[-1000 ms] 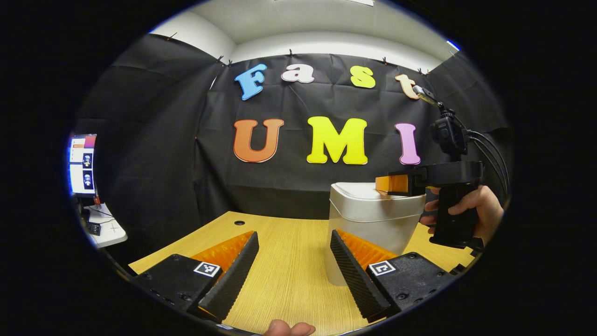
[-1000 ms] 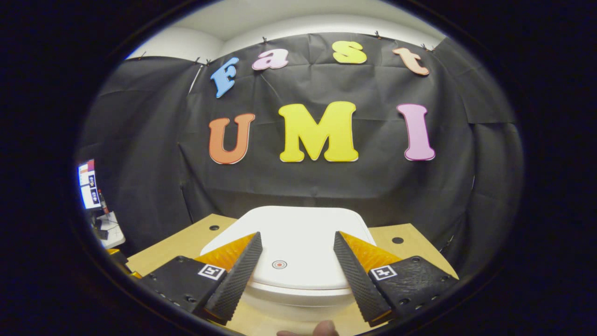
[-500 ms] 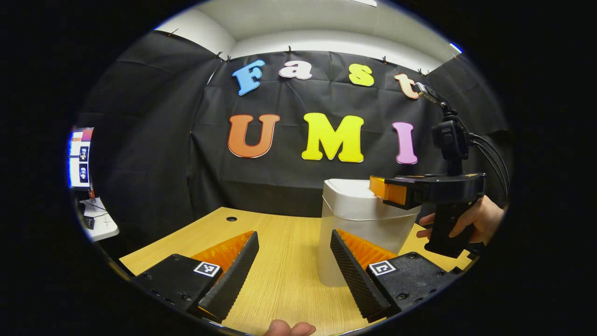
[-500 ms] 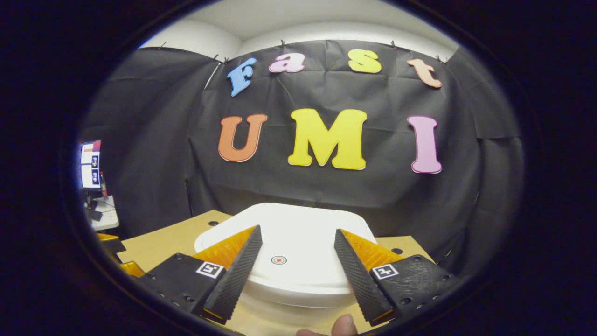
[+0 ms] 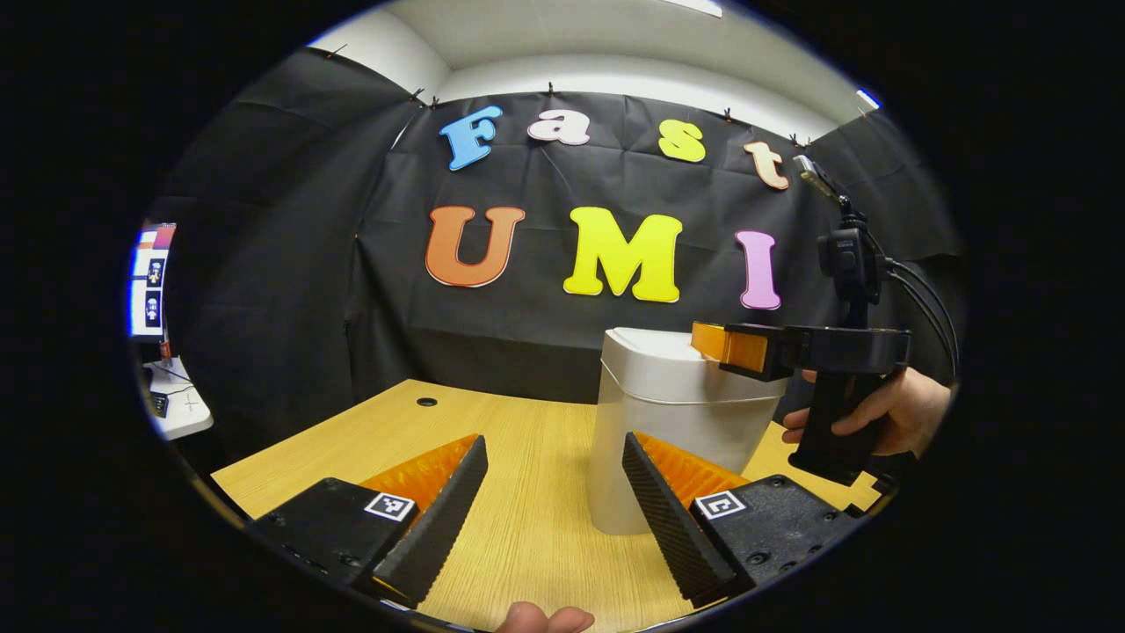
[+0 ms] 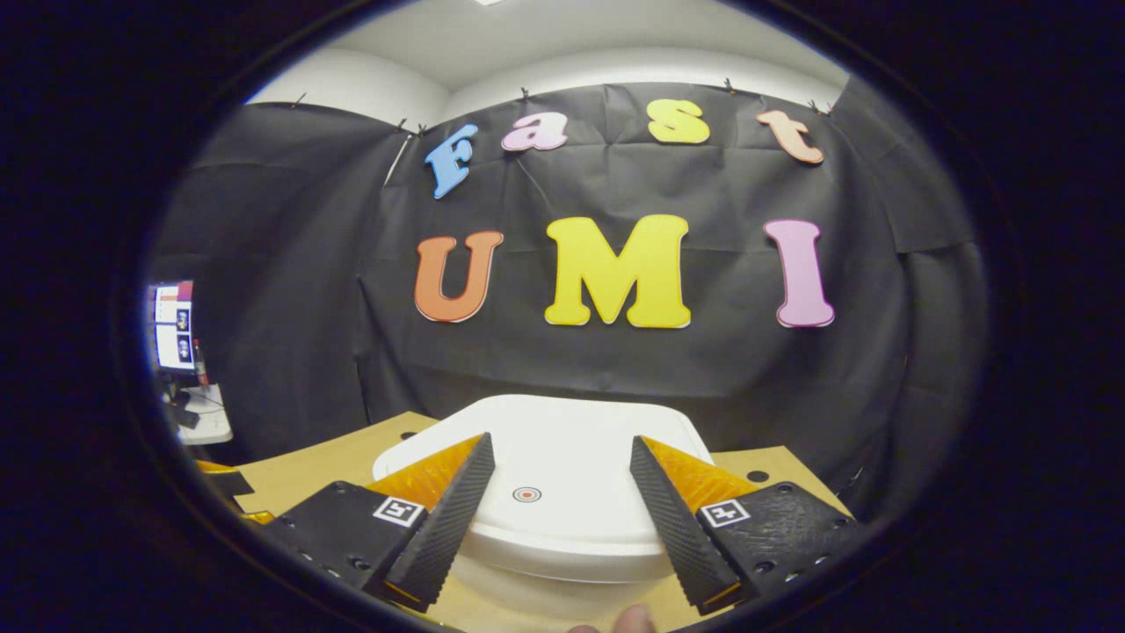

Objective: Press the lid of the desktop garbage bin to open it, pick up the crumpled paper on the desktop and throw it into the bin, then pick up the pop can on the desktop and drop it into the bin, and finally close the garbage bin lid.

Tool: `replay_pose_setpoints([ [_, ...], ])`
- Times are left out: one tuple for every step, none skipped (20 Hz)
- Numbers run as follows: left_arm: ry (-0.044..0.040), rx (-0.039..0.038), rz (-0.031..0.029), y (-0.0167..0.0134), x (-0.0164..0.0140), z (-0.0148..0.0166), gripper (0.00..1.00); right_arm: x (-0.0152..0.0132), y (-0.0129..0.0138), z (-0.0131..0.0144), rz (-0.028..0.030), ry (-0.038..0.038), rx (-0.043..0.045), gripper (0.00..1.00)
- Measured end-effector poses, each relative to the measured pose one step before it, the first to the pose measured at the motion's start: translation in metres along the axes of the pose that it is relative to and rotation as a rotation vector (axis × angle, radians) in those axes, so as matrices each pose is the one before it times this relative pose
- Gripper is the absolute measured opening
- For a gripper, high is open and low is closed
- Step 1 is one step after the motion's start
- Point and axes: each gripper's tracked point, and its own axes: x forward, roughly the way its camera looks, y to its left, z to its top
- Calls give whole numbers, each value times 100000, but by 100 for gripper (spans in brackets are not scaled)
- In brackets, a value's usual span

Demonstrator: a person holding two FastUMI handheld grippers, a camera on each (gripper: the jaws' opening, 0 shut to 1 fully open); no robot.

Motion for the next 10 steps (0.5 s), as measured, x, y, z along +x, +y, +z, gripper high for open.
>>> replay_pose_setpoints([
  [-724,1025,1200,352,-210,348,99,-81,-93,-41,-2092,-208,-1288,98],
  [-946,543,421,121,-27,274,99,-42,-22,157,-1654,-1086,-838,97],
  [-745,370,425,22,-101,328,99,-20,1,10,-932,231,-1090,99],
  [-485,409,604,145,-84,152,99,-38,6,52,-561,566,-208,96],
  [-256,246,621,58,18,173,99,-84,4,222,463,-345,912,98],
  [21,252,11,-109,177,-9,99,-54,197,144,1724,-213,1904,95],
  [120,281,162,-47,104,101,100,-155,115,13,2028,188,2087,97],
  [159,208,754,133,82,31,99,-217,-493,302,-155,-728,2506,95],
  [-315,-490,353,-64,172,217,99,-225,-754,200,-1583,-973,2904,95],
  [-226,-764,-60,-293,129,293,100,-186,-461,311,-769,-1293,2925,97],
])
